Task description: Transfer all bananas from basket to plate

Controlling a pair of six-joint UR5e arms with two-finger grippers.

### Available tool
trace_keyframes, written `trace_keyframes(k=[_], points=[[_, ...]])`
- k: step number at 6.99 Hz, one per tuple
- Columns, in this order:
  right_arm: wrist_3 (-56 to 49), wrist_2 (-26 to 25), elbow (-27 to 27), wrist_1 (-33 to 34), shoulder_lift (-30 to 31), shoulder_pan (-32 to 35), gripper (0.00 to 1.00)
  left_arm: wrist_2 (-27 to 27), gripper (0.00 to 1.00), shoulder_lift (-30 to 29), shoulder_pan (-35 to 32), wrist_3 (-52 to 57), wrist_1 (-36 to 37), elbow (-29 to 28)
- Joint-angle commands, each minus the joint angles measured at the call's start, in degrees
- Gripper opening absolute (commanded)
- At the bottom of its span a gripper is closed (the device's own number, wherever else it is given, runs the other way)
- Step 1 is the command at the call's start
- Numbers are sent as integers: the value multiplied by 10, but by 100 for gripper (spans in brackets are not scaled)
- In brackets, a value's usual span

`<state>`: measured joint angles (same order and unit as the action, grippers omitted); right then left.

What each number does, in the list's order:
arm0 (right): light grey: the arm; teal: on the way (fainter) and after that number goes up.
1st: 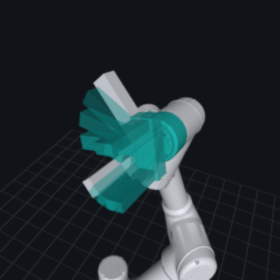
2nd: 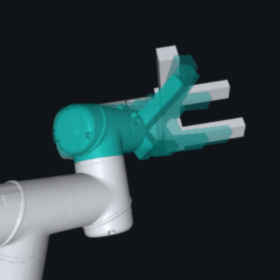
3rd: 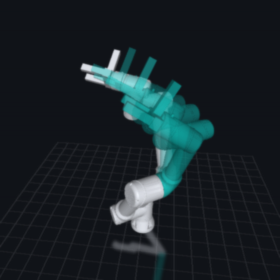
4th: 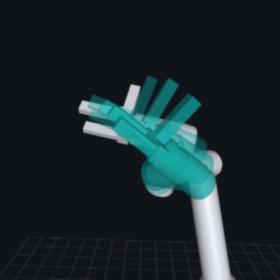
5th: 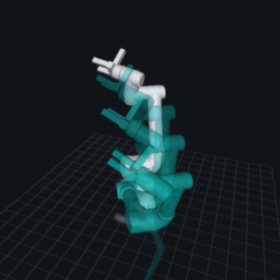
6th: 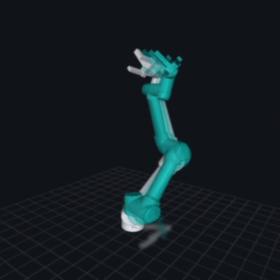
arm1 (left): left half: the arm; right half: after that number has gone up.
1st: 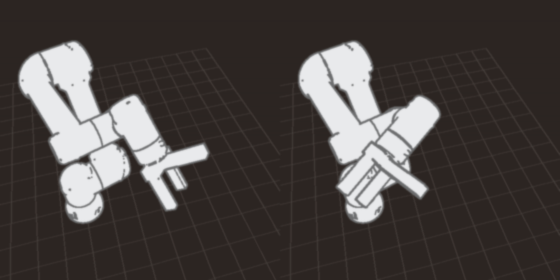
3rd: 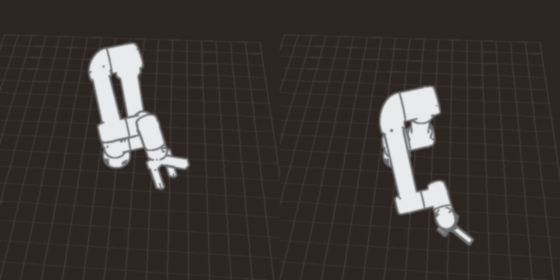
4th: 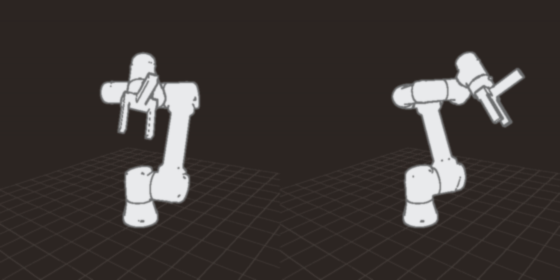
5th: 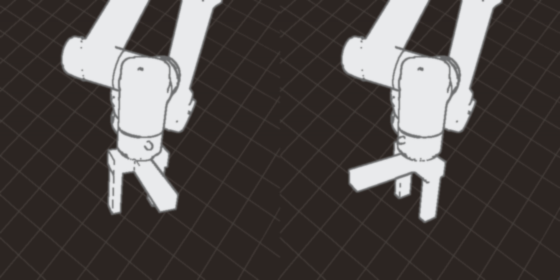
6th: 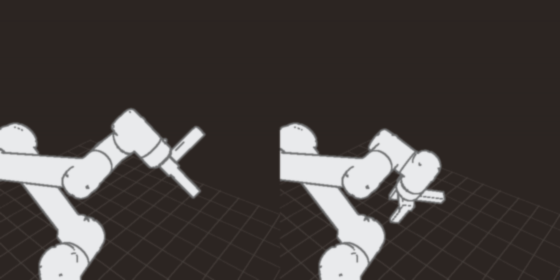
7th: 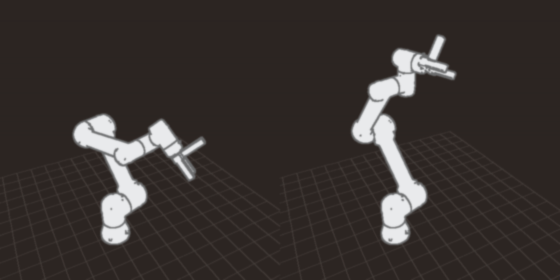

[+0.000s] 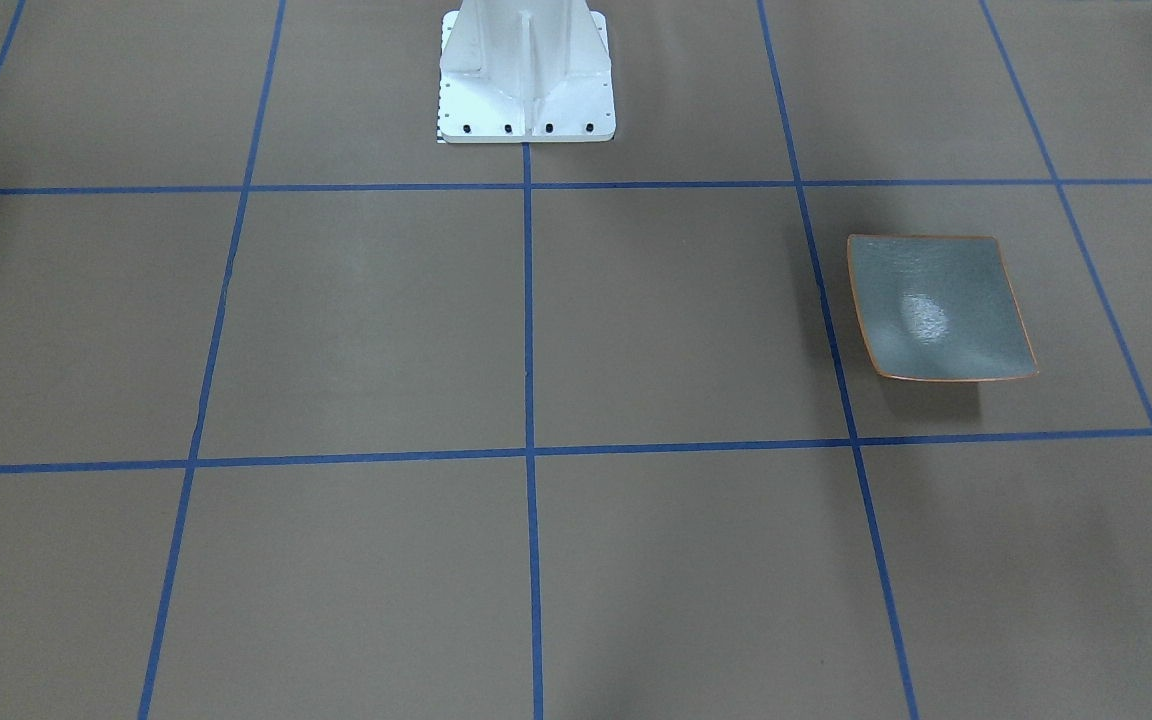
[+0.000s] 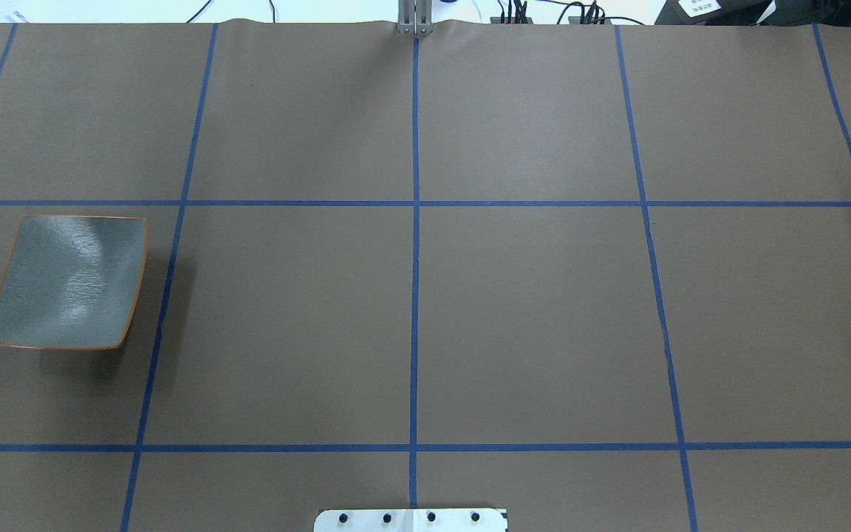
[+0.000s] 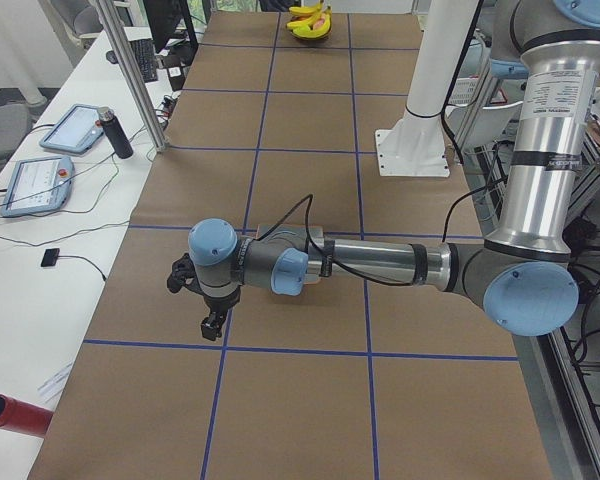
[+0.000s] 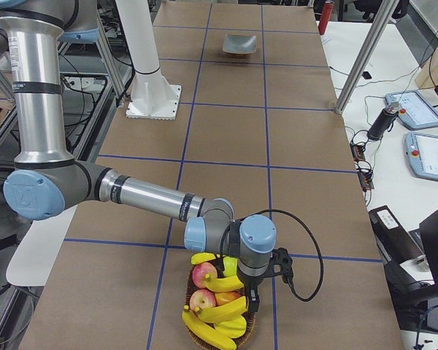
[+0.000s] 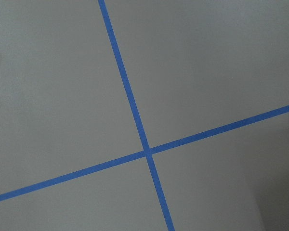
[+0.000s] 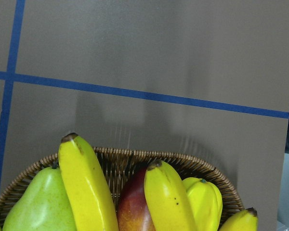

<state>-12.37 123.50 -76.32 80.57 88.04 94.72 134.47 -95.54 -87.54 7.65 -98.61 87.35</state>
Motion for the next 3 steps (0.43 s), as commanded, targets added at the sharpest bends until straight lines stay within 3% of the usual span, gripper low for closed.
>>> trace_keyframes(k=[1, 2, 3], points=[[0, -4, 24, -34, -7, -16, 100, 0, 100, 0, 0, 0, 0, 0], [1, -11, 61, -90, -13, -21, 100, 0, 100, 0, 2, 0, 0, -2], [9, -15, 67, -100, -15, -25, 100, 0, 100, 0, 5, 0, 0, -1]])
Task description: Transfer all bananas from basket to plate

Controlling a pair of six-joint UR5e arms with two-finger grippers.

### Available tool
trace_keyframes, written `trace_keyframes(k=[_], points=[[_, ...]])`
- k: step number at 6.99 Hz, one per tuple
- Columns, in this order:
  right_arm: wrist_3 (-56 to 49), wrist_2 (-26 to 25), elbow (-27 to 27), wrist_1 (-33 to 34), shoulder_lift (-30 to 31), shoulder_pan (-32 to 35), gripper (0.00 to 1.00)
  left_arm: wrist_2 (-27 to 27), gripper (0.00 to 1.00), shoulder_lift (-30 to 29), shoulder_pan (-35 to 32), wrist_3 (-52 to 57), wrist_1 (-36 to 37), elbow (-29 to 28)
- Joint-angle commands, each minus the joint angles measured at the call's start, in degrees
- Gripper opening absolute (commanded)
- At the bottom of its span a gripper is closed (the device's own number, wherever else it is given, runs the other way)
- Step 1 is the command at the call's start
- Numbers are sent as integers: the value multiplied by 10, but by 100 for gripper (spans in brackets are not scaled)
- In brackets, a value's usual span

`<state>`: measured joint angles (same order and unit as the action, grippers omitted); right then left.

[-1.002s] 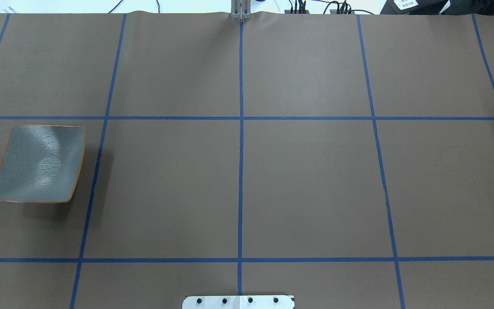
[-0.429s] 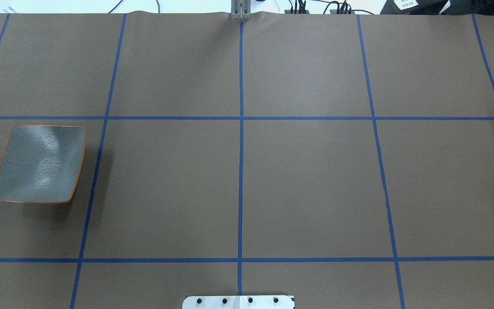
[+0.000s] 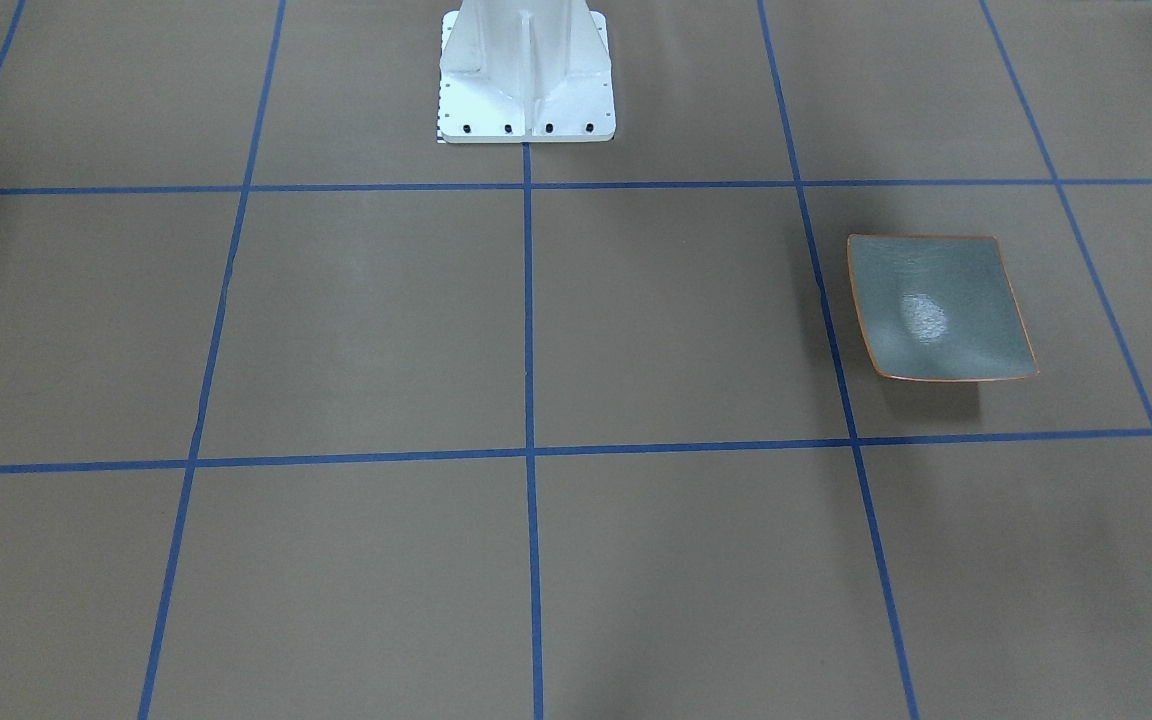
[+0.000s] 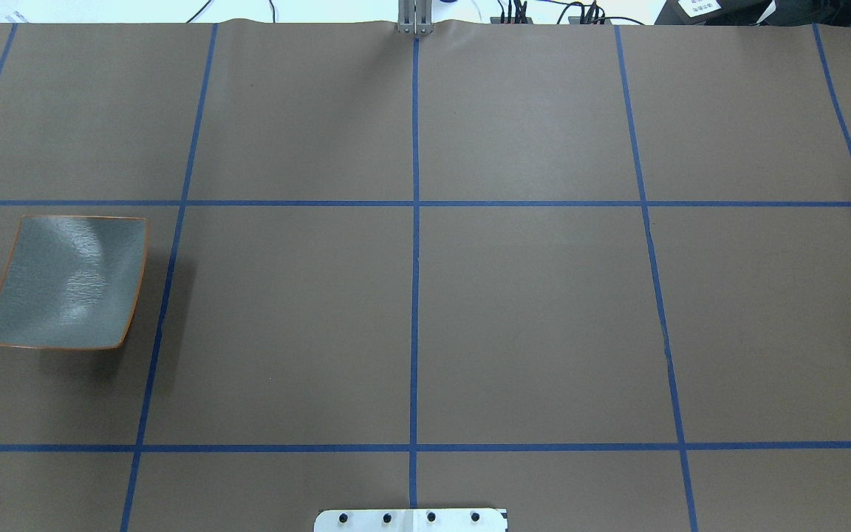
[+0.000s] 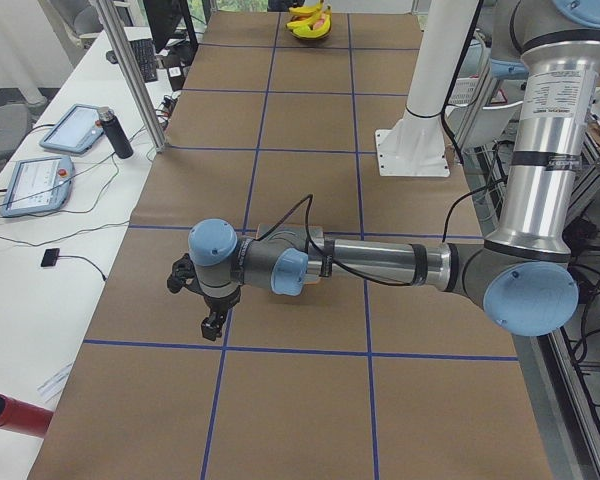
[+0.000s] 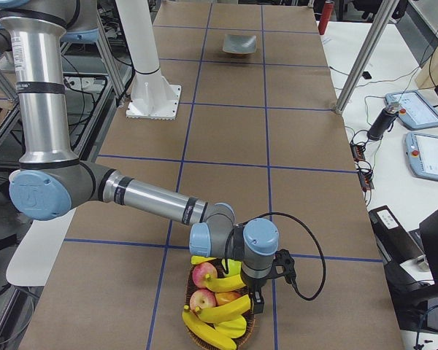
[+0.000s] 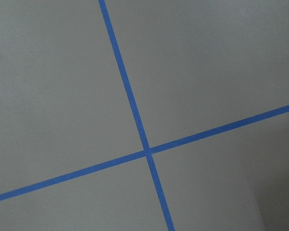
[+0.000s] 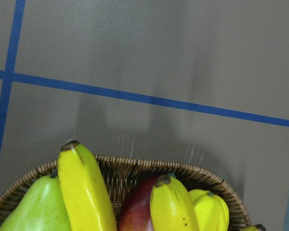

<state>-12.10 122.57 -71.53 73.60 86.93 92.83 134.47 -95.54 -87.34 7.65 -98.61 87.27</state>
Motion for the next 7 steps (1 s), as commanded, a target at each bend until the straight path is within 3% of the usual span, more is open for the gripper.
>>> trace_keyframes(k=[1, 7], points=[[8, -14, 23, -32, -4, -18, 100, 0, 100, 0, 4, 0, 0, 0], [3, -43, 32, -28, 5, -31, 95, 0, 100, -1, 5, 0, 0, 1]])
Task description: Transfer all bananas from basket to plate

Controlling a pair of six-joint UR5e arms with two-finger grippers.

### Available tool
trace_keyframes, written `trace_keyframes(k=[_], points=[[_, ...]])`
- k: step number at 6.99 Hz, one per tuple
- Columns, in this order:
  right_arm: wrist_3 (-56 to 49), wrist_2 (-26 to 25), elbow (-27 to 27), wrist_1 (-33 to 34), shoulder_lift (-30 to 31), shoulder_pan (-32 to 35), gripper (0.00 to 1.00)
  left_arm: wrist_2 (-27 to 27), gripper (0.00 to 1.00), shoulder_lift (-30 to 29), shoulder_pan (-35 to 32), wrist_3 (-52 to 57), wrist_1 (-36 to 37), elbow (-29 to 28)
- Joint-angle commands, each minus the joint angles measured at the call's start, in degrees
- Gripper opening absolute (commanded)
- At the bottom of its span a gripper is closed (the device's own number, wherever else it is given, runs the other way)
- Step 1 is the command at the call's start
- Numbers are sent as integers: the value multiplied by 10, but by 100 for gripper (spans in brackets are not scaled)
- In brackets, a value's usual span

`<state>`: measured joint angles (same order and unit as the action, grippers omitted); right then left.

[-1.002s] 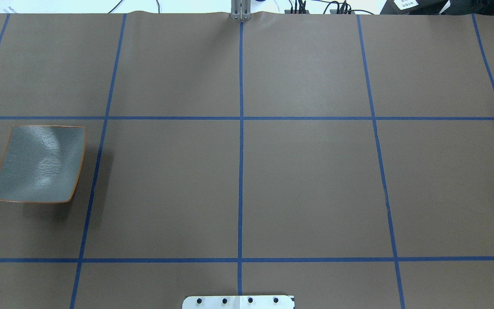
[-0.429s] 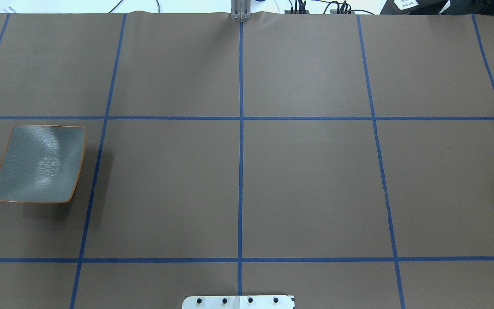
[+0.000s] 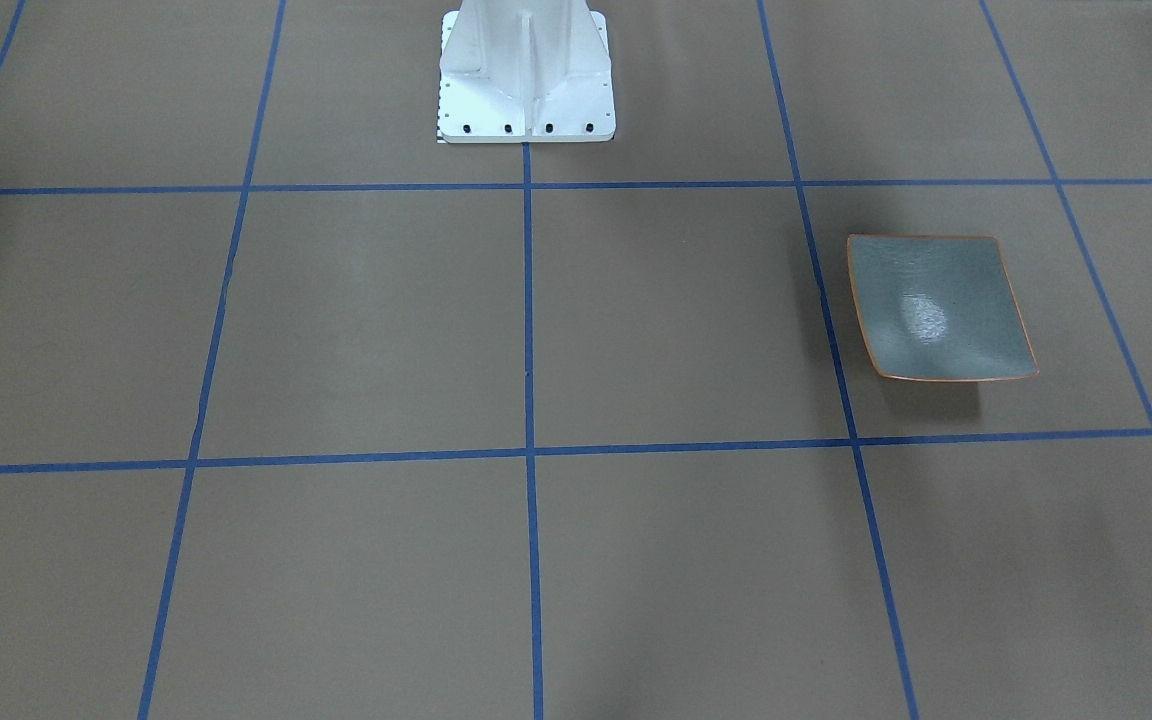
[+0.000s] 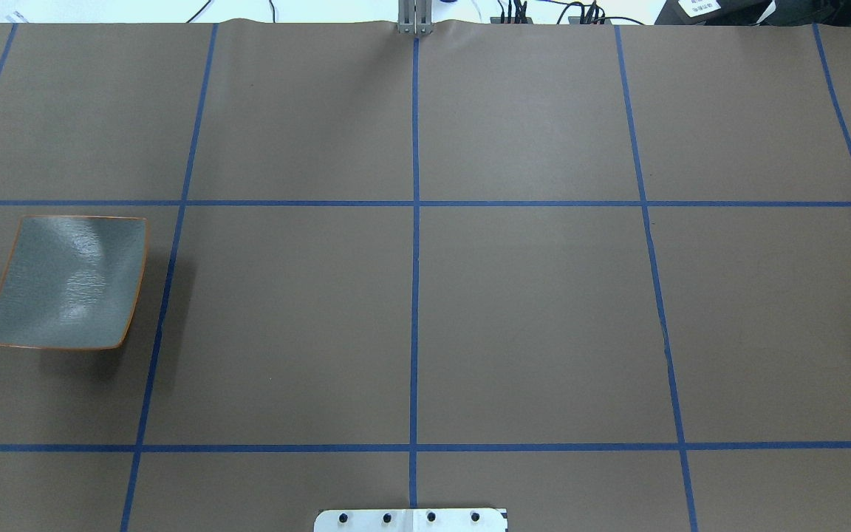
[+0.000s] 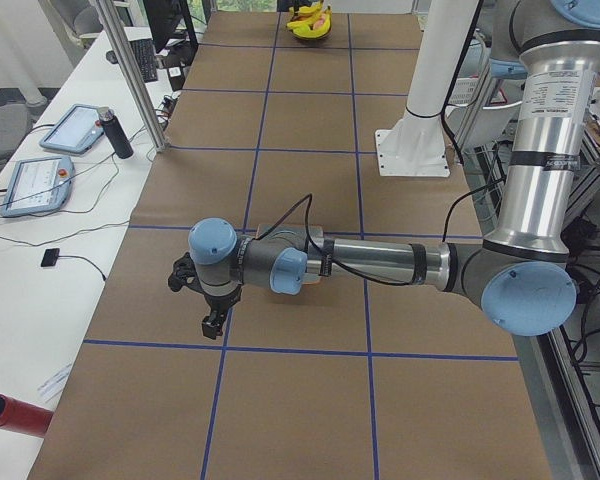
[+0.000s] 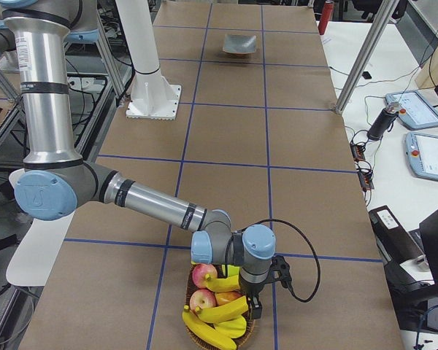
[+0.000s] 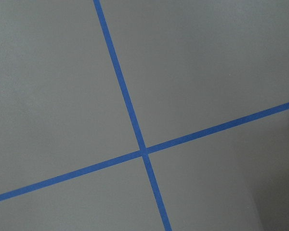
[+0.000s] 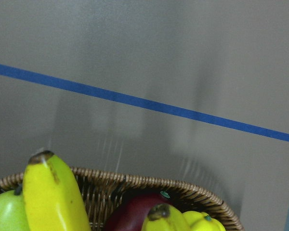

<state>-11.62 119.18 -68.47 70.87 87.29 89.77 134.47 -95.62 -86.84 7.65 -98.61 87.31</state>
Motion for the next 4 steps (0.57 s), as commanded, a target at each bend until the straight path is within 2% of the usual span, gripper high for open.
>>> trace_keyframes(k=[1, 4], points=[[-2, -22, 5, -1, 2, 0, 94, 0, 100, -1, 0, 0, 0, 0], [2, -30, 17, -1, -3, -2, 92, 0, 100, -6, 0, 0, 0, 0]])
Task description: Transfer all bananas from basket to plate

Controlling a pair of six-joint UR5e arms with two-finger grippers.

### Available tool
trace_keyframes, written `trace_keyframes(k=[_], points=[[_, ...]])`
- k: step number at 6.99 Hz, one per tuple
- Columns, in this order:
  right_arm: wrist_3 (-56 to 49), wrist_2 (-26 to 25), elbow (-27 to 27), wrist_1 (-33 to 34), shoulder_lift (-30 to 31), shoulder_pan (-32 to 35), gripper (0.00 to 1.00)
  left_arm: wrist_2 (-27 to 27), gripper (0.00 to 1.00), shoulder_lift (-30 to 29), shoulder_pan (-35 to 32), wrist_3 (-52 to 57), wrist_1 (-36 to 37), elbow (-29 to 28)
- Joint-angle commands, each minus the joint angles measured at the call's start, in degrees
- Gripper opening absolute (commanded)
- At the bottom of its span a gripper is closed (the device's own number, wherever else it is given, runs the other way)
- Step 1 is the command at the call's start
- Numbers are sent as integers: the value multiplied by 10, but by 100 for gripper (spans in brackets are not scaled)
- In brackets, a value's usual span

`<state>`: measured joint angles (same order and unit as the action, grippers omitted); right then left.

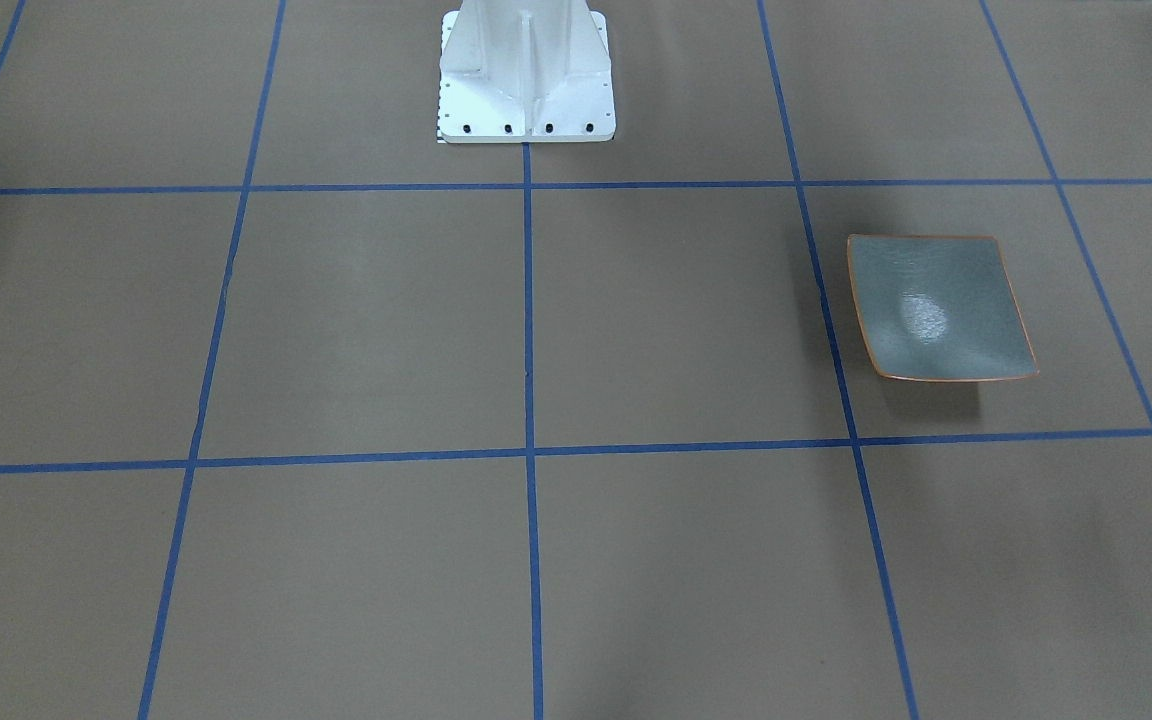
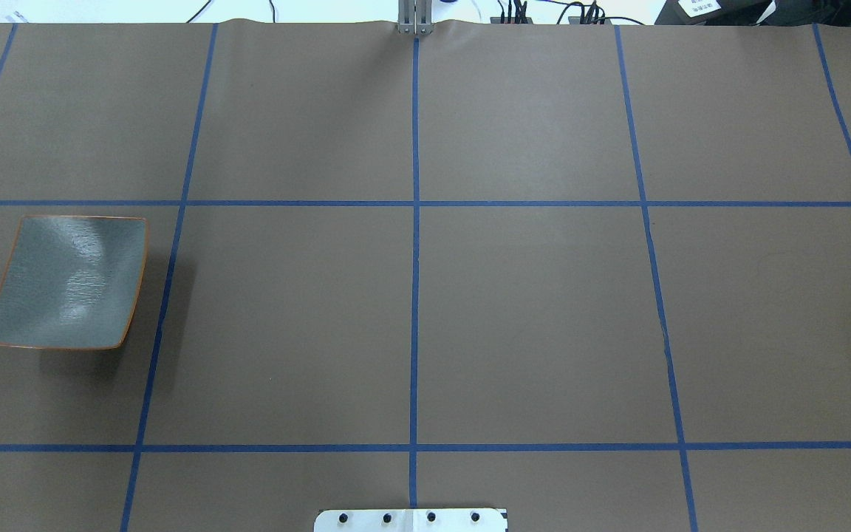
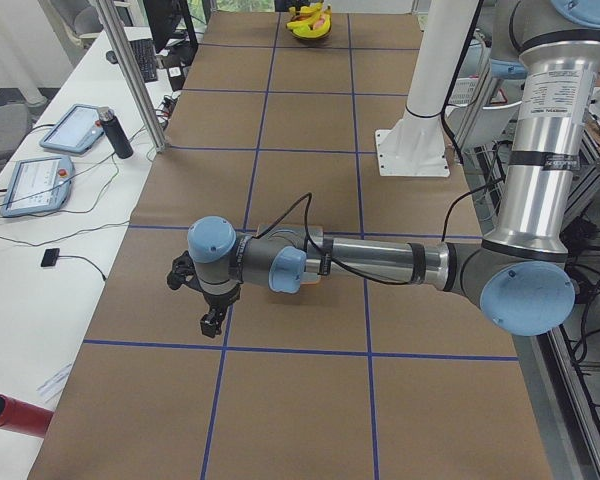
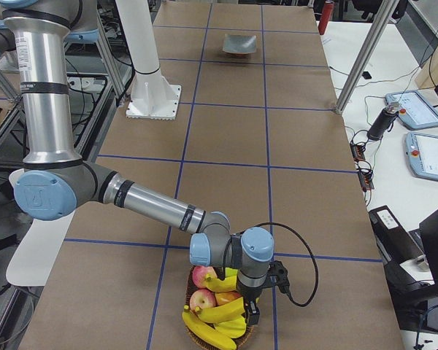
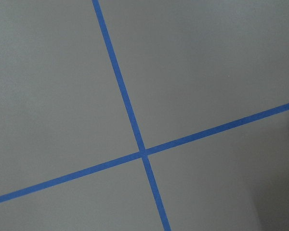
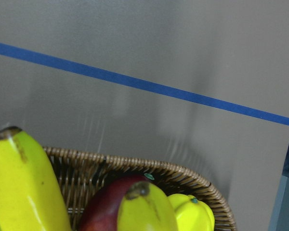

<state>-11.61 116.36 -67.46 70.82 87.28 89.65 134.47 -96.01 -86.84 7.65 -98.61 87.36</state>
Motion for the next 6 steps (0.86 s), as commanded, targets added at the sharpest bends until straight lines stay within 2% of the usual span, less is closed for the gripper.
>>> trace_keyframes(k=[1, 2, 3, 4, 6], points=[[2, -2, 9, -1, -5, -3, 91, 0, 100, -2, 0, 0, 0, 2], [2, -1, 12, -1, -7, -5, 91, 0, 100, -5, 0, 0, 0, 1], [3, 0, 12, -1, -7, -7, 87, 0, 100, -8, 0, 0, 0, 0], [3, 2, 12, -1, -7, -8, 64, 0, 100, -8, 0, -1, 0, 1], [3, 4, 9, -2, -9, -16, 28, 0, 100, -9, 1, 2, -1, 0]])
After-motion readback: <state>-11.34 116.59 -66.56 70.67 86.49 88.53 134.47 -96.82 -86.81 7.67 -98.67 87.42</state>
